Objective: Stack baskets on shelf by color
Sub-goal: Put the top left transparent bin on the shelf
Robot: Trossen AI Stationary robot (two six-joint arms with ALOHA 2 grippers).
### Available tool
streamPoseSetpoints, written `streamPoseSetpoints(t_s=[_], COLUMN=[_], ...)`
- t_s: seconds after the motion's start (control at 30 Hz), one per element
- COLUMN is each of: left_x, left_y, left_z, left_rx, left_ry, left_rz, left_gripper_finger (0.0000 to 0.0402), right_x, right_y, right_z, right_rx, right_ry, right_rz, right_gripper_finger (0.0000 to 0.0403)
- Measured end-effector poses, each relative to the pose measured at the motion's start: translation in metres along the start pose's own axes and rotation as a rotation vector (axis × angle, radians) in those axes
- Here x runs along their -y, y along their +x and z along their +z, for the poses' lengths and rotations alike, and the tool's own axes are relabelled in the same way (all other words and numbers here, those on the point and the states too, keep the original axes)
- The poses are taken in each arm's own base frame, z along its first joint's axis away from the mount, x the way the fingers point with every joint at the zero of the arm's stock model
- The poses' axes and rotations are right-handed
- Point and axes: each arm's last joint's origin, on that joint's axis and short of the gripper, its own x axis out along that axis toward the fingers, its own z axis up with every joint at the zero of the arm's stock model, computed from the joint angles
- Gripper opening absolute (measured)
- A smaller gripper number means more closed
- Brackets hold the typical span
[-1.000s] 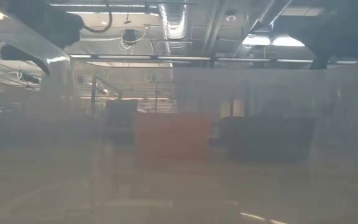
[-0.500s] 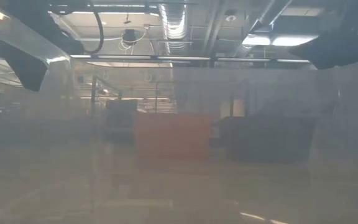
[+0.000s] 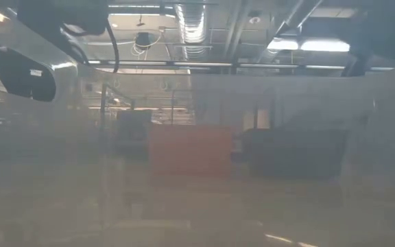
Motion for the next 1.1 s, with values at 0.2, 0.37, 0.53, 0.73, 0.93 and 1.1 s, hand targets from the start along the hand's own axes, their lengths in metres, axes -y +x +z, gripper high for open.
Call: streamPoseSetpoints(t_s=[0.2, 0.37, 0.53, 0.73, 0.93, 1.1], left_x=[0.003, 0.009, 0.013, 0.013, 0.014, 0.02], left_y=[0.017, 0.029, 0.031, 0.03, 0.03, 0.004], left_z=[0.001, -0.002, -0.002, -0.002, -0.002, 0.002], left_rx=[-0.061, -0.1, -0.096, -0.127, -0.118, -0.108], left_ry=[-0.012, -0.003, -0.007, 0.023, 0.048, 0.09], left_rz=[0.05, 0.031, -0.005, 0.0, -0.022, -0.131], left_gripper_finger=[0.0197, 0.0197, 0.0165, 0.0047, 0.0003, 0.0], right_x=[-0.019, -0.028, -0.029, -0.029, -0.029, -0.029], right_y=[0.0, -0.001, -0.001, -0.001, -0.001, -0.001], right_z=[0.015, 0.023, 0.024, 0.024, 0.024, 0.024], right_rx=[0.028, 0.05, 0.047, 0.046, 0.046, 0.046], right_ry=[-0.071, -0.115, -0.118, -0.118, -0.118, -0.118], right_rz=[0.067, 0.091, 0.095, 0.095, 0.094, 0.095], right_gripper_finger=[0.0033, 0.0033, 0.0033, 0.0033, 0.0033, 0.0033])
